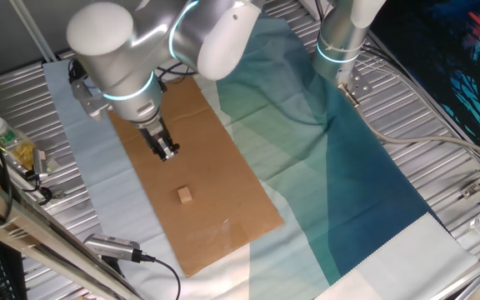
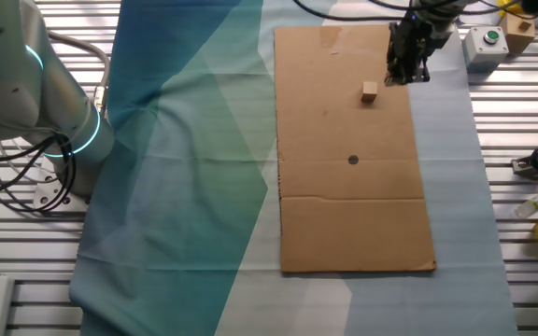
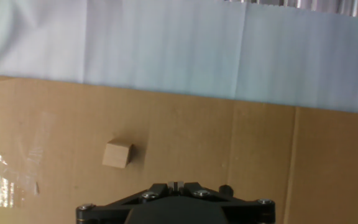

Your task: Grab the block and place it at the designated location

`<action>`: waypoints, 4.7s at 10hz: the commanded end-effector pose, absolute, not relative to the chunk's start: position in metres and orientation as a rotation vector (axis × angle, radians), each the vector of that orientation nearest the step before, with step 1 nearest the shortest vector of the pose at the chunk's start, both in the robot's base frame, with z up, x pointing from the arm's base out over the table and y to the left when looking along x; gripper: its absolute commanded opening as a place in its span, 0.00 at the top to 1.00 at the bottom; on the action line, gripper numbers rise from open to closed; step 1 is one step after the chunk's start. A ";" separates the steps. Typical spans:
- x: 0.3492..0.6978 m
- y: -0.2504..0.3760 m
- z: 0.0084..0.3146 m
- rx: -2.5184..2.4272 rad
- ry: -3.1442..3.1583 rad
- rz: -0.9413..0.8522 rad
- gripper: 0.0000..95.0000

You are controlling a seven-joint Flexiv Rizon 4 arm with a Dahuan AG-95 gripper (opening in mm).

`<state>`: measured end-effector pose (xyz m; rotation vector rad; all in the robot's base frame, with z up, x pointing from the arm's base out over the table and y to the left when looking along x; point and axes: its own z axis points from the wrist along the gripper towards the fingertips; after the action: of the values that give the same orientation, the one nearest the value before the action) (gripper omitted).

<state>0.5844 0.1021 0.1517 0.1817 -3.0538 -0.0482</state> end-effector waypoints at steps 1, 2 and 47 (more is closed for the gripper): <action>0.584 0.112 0.150 0.156 -3.067 -0.041 1.00; 0.585 0.114 0.151 0.162 -3.068 -0.055 1.00; 0.590 0.163 0.045 0.022 -3.213 -0.057 0.60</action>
<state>0.5896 0.1634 0.0450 0.0241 -3.2122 -0.0591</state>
